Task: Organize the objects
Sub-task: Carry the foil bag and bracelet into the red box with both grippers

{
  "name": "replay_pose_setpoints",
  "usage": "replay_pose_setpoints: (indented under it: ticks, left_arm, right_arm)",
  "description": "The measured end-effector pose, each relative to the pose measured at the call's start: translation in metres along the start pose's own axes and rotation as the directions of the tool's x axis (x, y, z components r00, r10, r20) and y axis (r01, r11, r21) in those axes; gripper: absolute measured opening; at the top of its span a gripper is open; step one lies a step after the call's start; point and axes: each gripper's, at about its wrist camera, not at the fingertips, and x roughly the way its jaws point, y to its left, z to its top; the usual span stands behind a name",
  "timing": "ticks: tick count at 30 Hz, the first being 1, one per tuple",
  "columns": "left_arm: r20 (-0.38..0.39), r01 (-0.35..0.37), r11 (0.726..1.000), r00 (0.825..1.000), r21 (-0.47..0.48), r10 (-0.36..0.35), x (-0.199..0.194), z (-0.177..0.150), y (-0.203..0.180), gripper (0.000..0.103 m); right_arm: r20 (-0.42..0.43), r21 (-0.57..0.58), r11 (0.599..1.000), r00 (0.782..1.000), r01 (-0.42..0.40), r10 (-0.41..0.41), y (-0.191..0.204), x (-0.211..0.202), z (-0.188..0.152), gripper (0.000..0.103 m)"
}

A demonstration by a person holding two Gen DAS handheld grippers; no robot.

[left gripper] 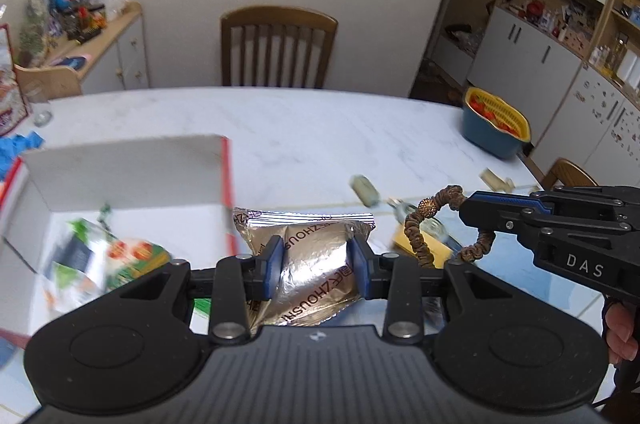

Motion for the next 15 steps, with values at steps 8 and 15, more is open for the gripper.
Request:
replay_pose_setpoints:
  ticks: [8, 15]
  left_arm:
    - [0.047, -0.07, 0.997, 0.996, -0.029, 0.071, -0.016, 0.017, 0.065, 0.035]
    - [0.055, -0.124, 0.991, 0.99, -0.055, 0.127, -0.013, 0.027, 0.119, 0.035]
  right_arm:
    - [0.028, -0.07, 0.996, 0.998, -0.06, 0.063, 0.055, 0.029, 0.031, 0.007]
    - [-0.013, -0.107, 0.99, 0.995, -0.095, 0.095, 0.101, 0.065, 0.04, 0.007]
